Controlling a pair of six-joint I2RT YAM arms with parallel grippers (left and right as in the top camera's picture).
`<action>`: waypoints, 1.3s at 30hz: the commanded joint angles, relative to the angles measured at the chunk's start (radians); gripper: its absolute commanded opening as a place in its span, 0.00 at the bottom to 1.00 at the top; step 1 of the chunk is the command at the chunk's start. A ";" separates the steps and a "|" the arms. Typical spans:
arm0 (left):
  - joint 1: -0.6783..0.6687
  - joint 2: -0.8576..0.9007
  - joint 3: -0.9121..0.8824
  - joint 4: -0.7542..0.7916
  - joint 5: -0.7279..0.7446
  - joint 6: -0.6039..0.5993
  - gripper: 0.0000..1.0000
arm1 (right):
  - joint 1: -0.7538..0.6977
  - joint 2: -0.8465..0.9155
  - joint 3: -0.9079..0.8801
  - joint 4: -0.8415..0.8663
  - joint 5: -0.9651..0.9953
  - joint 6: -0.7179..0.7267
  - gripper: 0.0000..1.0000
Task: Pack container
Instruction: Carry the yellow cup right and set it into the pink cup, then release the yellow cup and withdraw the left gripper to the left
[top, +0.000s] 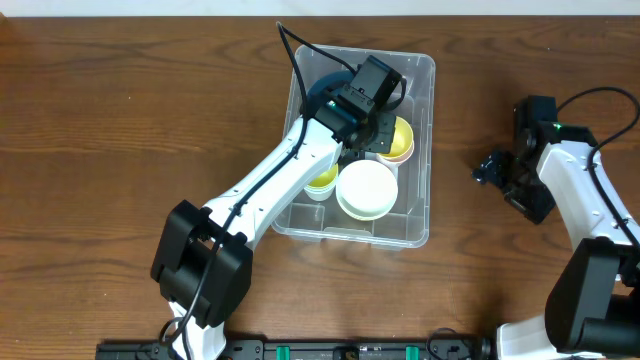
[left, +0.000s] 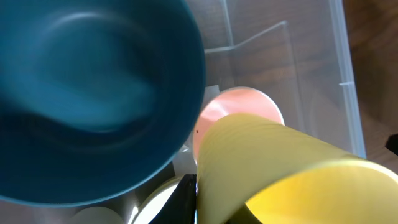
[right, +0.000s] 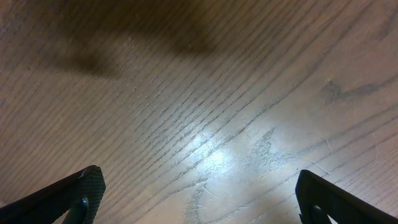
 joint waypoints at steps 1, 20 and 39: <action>0.000 0.010 -0.003 0.006 -0.036 0.016 0.13 | 0.000 0.001 0.002 0.000 0.008 0.013 0.99; 0.026 -0.068 0.023 -0.040 -0.036 0.012 0.45 | 0.000 0.001 0.002 0.000 0.008 0.013 0.99; 0.353 -0.621 0.023 -0.702 -0.091 -0.056 0.98 | 0.000 0.001 0.002 0.000 0.008 0.013 0.99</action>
